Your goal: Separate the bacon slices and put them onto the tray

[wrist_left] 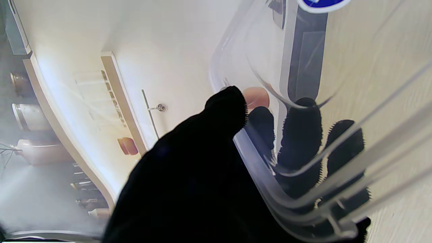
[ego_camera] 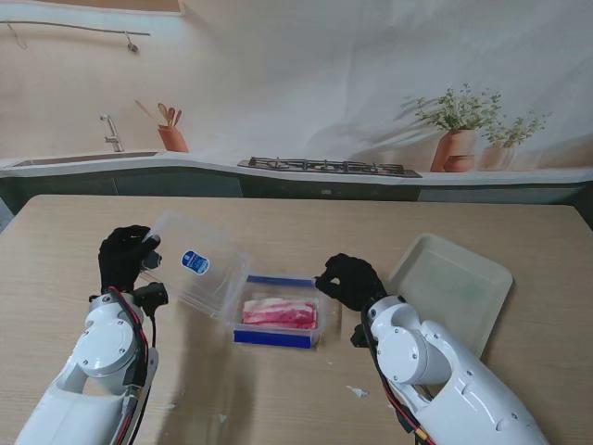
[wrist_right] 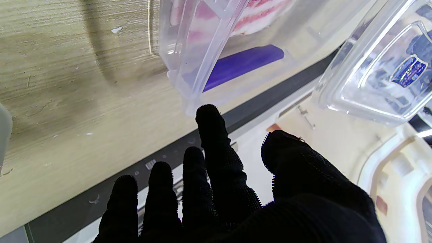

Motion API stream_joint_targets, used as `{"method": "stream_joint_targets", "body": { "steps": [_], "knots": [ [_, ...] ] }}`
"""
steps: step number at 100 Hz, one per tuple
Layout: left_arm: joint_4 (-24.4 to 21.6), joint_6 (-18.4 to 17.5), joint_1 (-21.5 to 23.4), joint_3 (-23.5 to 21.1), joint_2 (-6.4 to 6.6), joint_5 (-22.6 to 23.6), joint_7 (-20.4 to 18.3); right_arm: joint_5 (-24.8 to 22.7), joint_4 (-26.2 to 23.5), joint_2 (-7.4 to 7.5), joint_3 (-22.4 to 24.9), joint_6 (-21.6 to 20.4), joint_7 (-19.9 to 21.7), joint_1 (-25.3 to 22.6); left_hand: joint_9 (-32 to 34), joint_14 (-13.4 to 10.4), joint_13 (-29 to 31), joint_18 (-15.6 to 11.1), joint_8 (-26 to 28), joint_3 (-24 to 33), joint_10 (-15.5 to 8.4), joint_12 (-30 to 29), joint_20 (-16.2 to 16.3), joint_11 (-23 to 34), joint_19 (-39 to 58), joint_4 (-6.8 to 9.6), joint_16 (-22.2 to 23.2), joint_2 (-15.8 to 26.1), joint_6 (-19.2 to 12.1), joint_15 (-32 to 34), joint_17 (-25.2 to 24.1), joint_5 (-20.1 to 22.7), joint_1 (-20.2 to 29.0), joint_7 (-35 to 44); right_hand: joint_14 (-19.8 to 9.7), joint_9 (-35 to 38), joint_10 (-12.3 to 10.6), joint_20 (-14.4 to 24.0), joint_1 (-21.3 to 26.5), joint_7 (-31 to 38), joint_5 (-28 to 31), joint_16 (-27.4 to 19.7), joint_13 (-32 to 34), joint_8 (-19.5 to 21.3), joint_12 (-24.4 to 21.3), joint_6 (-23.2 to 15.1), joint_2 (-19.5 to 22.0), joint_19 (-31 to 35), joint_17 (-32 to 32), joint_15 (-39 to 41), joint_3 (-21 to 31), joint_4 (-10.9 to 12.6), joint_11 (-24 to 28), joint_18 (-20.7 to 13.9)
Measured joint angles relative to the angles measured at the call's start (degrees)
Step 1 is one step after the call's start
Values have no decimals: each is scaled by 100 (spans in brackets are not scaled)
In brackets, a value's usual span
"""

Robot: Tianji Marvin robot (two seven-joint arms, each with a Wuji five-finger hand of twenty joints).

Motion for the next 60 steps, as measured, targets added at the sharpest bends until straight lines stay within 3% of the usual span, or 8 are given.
{"method": "stream_joint_targets", "body": {
  "steps": [60],
  "knots": [
    [477,-269,3,-281,-77,168,434,32,28,-2,18,-108,-16,4,5,71,-6,1,66,0,0,0,0,73,0,0,12,117,0,-76,0,0,80,277,0,0,0,0,0,0,-1,0,0,-1,0,0,0,0,0,0,0,0,0,0]
  ]
}}
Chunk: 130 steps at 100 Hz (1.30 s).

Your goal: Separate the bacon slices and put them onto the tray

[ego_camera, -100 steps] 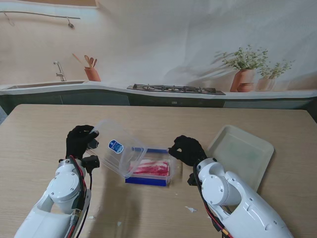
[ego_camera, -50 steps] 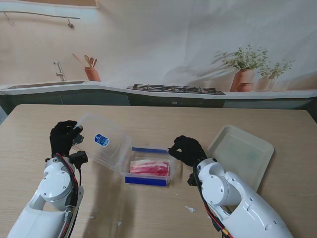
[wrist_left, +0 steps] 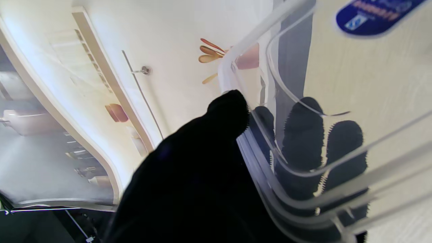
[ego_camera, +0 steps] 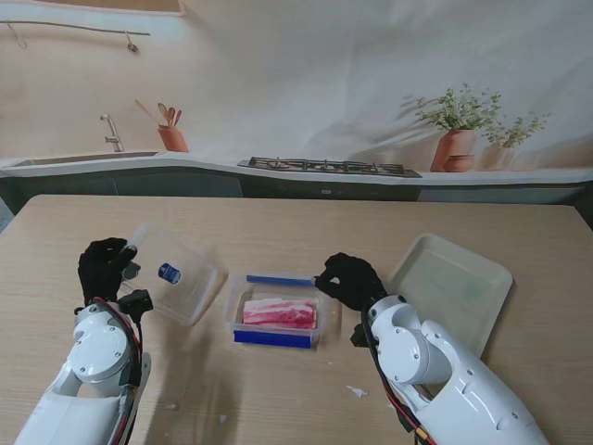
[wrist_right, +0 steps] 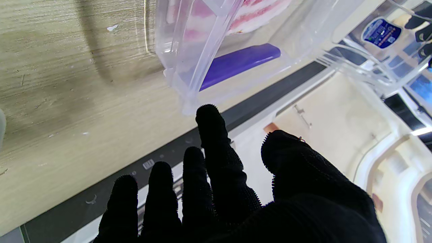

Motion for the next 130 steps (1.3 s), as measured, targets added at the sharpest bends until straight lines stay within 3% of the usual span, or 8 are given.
{"method": "stream_joint_targets", "body": {
  "steps": [41,47,55,72,83,87,109,130],
  "knots": [
    [618,19,-109,-7,-78,529,326,30,-4,-1,1,-5,5,1,0,-4,-4,0,-4,-18,295,-126,1,-20,1,0,0,95,-3,46,-231,90,-70,142,0,0,1,0,0,0,0,0,0,-1,0,0,0,0,0,0,0,0,0,0],
    [668,26,-105,-7,-78,671,328,35,-5,-1,1,-5,5,1,-2,87,-198,-5,-130,62,296,-212,17,-23,1,0,-71,98,-43,-28,-454,145,-154,143,0,0,1,0,0,-1,-1,0,0,-1,0,0,0,0,0,0,0,0,0,0],
    [747,27,-106,5,-78,833,400,38,-7,-2,2,-9,5,1,-262,221,-883,-145,-321,645,272,-359,114,-70,1,0,-72,22,-106,-91,-1102,145,-489,141,0,0,1,0,0,-1,-1,0,0,-1,0,0,0,0,0,0,0,0,0,0],
    [875,12,-103,19,-78,1111,526,45,-9,-2,19,-25,9,0,-1347,252,-2028,-367,-407,1595,-34,-1736,123,106,76,21,-418,-199,-201,-410,-1866,63,-1331,-233,1,0,1,0,0,-1,-1,0,0,-1,0,0,0,0,1,0,0,0,0,0],
    [906,30,-83,30,-68,1381,530,46,-14,-2,30,-37,10,-3,-2027,167,-2595,-503,-407,1749,-196,-2818,57,161,76,387,-684,-140,-208,-891,-2120,-151,-1927,-732,1,0,1,0,0,-2,-1,0,0,-1,0,-2,0,0,1,0,0,0,0,0],
    [915,42,-74,37,-60,1449,530,46,-15,-2,35,-41,9,-5,-2159,140,-2688,-513,-405,1749,-201,-3060,55,109,76,389,-806,-140,-208,-1040,-2151,-151,-1979,-850,1,0,1,0,0,-2,-2,0,0,-1,0,-2,0,0,1,0,0,0,0,0],
    [947,68,-1,51,-27,1648,521,48,-19,-2,48,-49,6,-11,-2712,-73,-3223,-591,-485,1717,-258,-3794,-9,-458,-240,390,-1347,-162,-235,-1918,-2432,-359,-2221,-1509,2,0,1,0,0,-2,-2,0,0,-1,0,-5,0,0,1,0,0,0,0,0],
    [974,45,43,55,-6,1731,522,55,-27,-2,56,-51,10,-20,-3105,-248,-3499,-663,-679,1564,-342,-4110,-139,-564,-825,390,-1572,-162,-366,-2328,-2480,-590,-2271,-1824,2,0,1,0,0,-2,-2,0,0,-1,0,-6,0,0,1,0,0,0,0,0]
  ]
}}
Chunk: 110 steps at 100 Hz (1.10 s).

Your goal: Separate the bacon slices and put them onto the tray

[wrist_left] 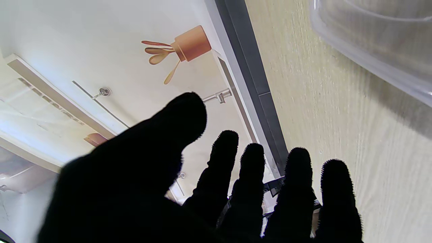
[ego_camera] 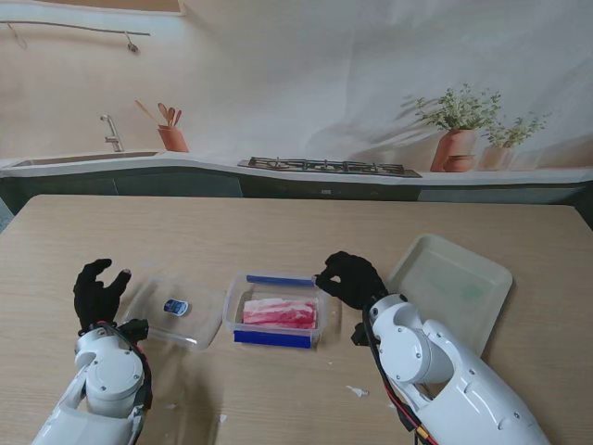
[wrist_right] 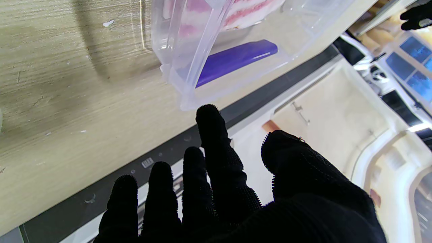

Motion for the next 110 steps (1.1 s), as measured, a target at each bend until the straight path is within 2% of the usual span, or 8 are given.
{"method": "stream_joint_targets", "body": {
  "steps": [17,29,35,46,60,75,87,110],
  "knots": [
    [29,-52,-5,-2,41,171,-105,2,-6,0,4,-1,0,-3,-310,-304,-314,-222,-267,-294,-130,-344,-252,-359,-912,0,-353,0,-83,-434,10,-201,-123,-501,0,0,0,0,0,-19,-118,0,0,0,0,-1,0,0,0,1,-38,0,0,0],
    [-11,-126,17,-12,130,517,-445,7,-10,0,5,-1,0,-4,-472,-637,-521,-457,-448,-490,-234,-611,-576,-709,-1589,0,-722,-2,-227,-753,77,-283,-287,-881,0,0,0,0,0,-52,-118,0,0,0,0,-2,0,0,0,1,-38,0,0,0],
    [-75,-173,39,-7,191,595,-624,8,-10,0,5,-4,0,-4,-487,-710,-642,-520,-541,-615,-288,-735,-650,-916,-1876,0,-861,-2,-248,-855,86,-358,-351,-1060,1,0,0,0,0,-52,-118,0,0,0,0,-3,0,0,0,1,-39,0,0,0],
    [-255,-249,102,7,338,876,-1110,10,-11,0,7,-21,-3,-5,-506,-780,-659,-582,-607,-812,-304,-823,-712,-1071,-2226,0,-996,-2,-281,-1029,91,-500,-417,-1148,1,0,1,0,0,-52,-118,0,0,0,0,-9,0,0,0,1,-51,0,0,0],
    [-518,-436,149,52,552,1511,-1679,12,-14,0,23,-64,-5,-11,-506,-840,-661,-585,-634,-957,-313,-824,-712,-1115,-2258,0,-997,2,-283,-1052,91,-528,-626,-1212,1,0,1,0,0,-39,-193,0,0,0,0,-72,0,0,1,1,-51,0,0,0],
    [-848,-734,157,75,821,1790,-2708,12,-18,0,40,-91,-12,-21,-506,-888,-663,-585,-701,-1050,-379,-824,-584,-1116,-2309,0,-997,5,-286,-1060,89,-579,-699,-1347,1,0,2,0,0,-39,-199,0,0,0,0,-114,0,0,2,1,-52,0,0,0],
    [-962,-930,75,185,1069,2240,-3571,7,-38,0,67,-112,-20,-44,-510,-1012,-668,-585,-828,-1358,-518,-980,-483,-1352,-2385,1,-1073,21,-329,-1277,88,-703,-762,-1548,1,0,10,0,0,-75,-310,0,0,0,0,-145,0,0,56,1,-52,0,0,0],
    [-921,-1297,-249,567,1323,2673,-4281,3,-68,-1,120,-144,-50,-93,-576,-1146,-725,-588,-1032,-1766,-530,-1197,-414,-1727,-2387,1,-1084,74,-336,-1558,91,-935,-965,-1912,3,0,81,0,0,-87,-437,0,0,0,0,-216,0,0,72,1,-52,0,0,0]
  ]
}}
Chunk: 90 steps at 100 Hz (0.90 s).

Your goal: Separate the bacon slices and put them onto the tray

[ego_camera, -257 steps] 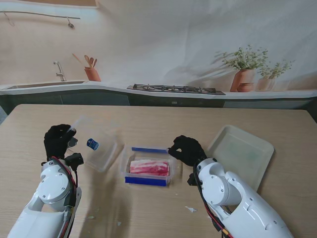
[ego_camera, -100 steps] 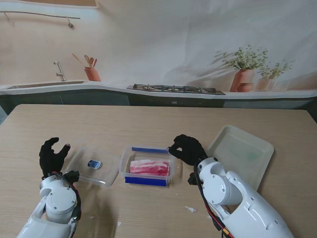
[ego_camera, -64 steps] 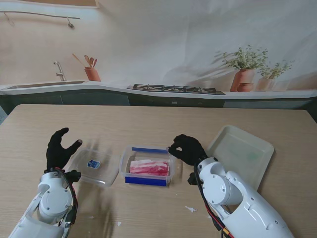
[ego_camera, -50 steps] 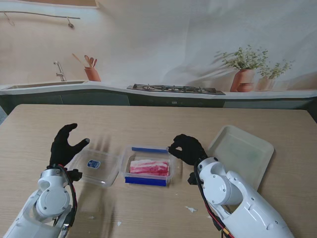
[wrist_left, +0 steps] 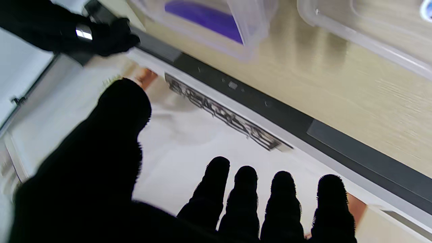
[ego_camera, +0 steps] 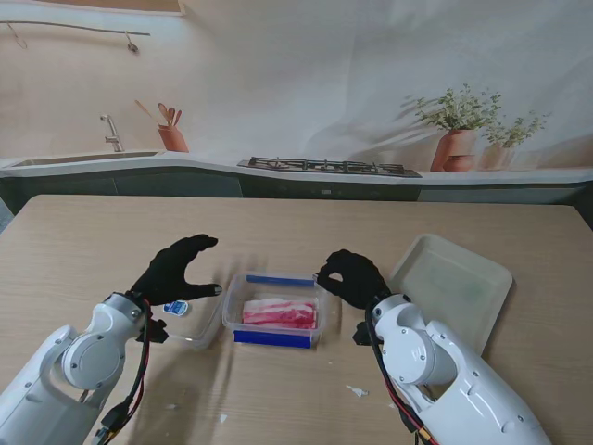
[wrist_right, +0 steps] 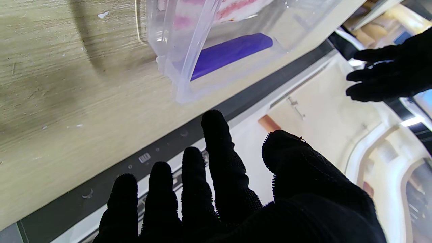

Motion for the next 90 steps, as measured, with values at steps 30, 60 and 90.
{"method": "stream_joint_targets", "body": {
  "steps": [30,60,90],
  "knots": [
    [330,-483,-406,437,185,290,-665,-3,-20,1,30,-9,-11,-34,-65,-136,-6,-58,-120,-357,-147,-109,0,-263,-215,0,-59,66,-43,-208,4,-73,-71,-217,0,0,1,0,0,0,-79,0,0,0,0,-3,0,0,4,0,0,0,0,0],
    [718,-596,-699,726,279,489,-971,-4,-33,2,29,-9,-9,-42,-190,-206,-10,-65,-133,-514,-217,-109,0,-491,-362,0,-60,66,-212,-359,4,-291,-71,-254,0,0,2,0,0,0,-92,0,0,0,0,-4,0,0,13,0,-34,0,0,0],
    [978,-558,-814,951,292,557,-755,-11,-38,2,22,0,-4,-50,-193,-210,-18,-66,-191,-514,-219,-33,0,-593,-365,0,-61,66,-244,-370,4,-352,-70,-307,0,0,2,0,0,0,-97,0,0,0,0,-4,0,0,14,0,-36,0,0,0]
  ]
}}
